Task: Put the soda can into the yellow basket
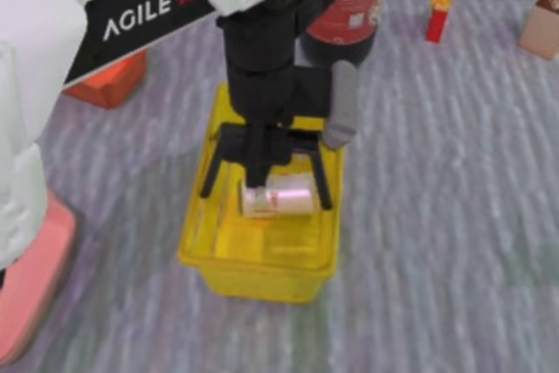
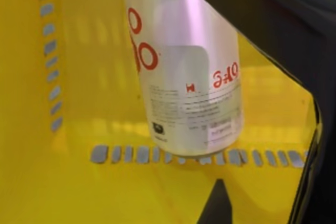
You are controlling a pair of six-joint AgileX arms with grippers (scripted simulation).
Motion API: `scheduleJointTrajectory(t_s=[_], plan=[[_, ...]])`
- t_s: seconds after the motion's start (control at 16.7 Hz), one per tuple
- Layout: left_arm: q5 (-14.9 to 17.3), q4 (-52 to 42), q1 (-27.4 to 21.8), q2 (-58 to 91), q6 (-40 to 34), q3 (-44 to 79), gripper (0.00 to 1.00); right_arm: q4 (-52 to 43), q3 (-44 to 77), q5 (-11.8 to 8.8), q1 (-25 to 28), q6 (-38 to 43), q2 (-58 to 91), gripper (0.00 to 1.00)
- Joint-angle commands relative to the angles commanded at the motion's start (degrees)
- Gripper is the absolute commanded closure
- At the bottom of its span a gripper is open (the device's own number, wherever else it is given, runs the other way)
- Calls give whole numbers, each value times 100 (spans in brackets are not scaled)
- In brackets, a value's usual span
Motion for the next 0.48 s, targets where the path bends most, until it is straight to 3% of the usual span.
scheduleJointTrajectory(t_s=[0.48], plan=[[-2, -1011, 325, -196, 211, 811, 100, 0, 0, 0, 0, 0, 0, 0]])
